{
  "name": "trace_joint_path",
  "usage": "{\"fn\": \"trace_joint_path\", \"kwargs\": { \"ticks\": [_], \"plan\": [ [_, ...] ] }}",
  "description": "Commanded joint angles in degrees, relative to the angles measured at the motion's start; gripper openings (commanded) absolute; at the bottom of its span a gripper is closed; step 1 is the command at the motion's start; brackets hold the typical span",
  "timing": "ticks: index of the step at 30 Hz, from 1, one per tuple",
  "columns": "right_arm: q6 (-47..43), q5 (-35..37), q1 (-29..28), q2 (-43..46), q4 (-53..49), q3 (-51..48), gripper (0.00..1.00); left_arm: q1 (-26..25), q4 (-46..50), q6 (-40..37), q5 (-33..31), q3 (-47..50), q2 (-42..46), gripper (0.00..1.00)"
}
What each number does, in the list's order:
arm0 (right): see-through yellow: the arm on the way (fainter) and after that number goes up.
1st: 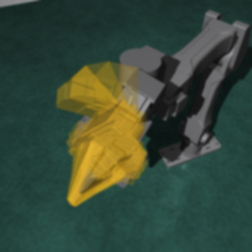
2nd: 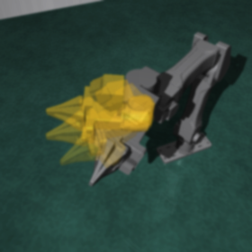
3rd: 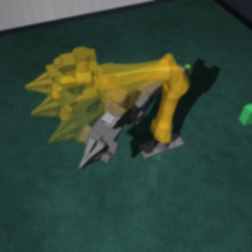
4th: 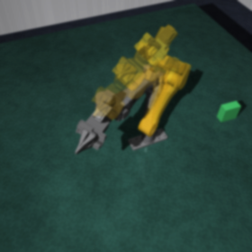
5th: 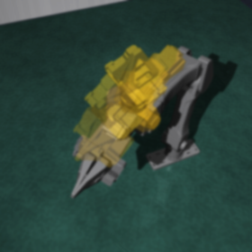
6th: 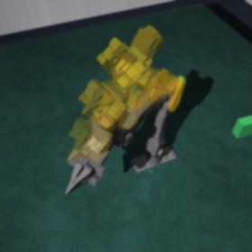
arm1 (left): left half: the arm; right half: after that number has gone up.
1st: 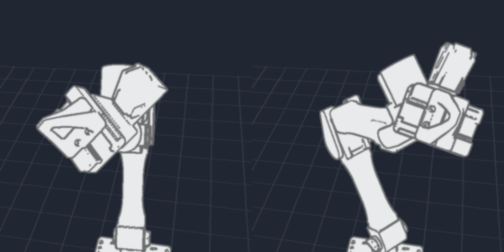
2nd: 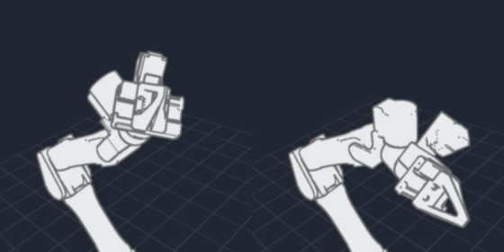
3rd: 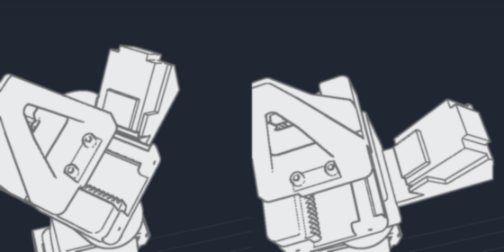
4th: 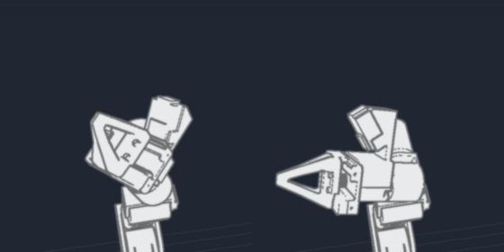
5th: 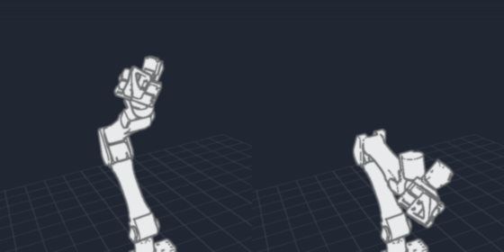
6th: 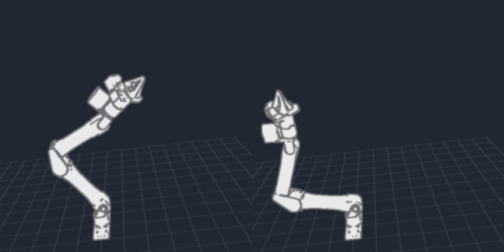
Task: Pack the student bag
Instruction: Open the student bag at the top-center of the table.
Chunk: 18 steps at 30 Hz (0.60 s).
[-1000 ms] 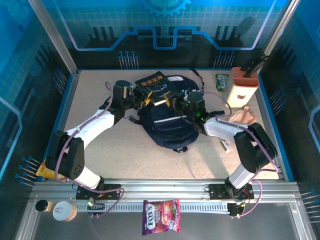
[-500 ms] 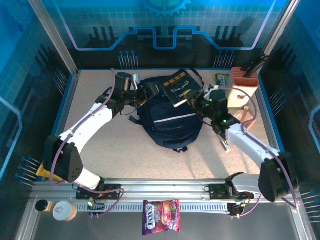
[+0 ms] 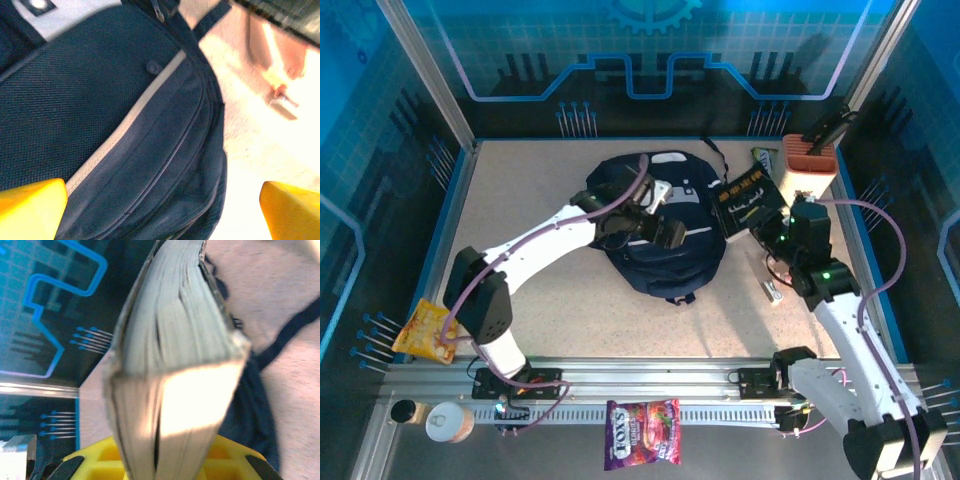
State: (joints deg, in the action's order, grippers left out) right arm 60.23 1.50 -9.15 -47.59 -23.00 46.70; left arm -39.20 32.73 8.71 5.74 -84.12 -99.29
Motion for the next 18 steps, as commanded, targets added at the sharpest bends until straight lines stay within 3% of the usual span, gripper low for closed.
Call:
{"fn": "trace_joint_path", "kwargs": {
  "ticks": [1,5,12,18],
  "plan": [
    [-1.28,4.27,1.13,2.84,-5.14,-0.3,0.05,-2.39,6.01,-9.56,-5.3,-3.48,-4.11,0.99],
    [-0.87,5.44,1.82,4.08,-6.33,-0.85,0.05,-4.29,8.31,-12.86,-9.15,-6.95,-9.68,0.98],
    [0.26,4.32,3.08,4.77,-6.35,-1.89,0.04,-7.44,10.68,-20.81,-19.31,-13.02,-19.3,0.79],
    [0.58,3.91,3.58,5.14,-6.39,-2.09,0.03,-7.95,11.6,-21.33,-25.02,-18.06,-23.72,0.66]
  ]
}}
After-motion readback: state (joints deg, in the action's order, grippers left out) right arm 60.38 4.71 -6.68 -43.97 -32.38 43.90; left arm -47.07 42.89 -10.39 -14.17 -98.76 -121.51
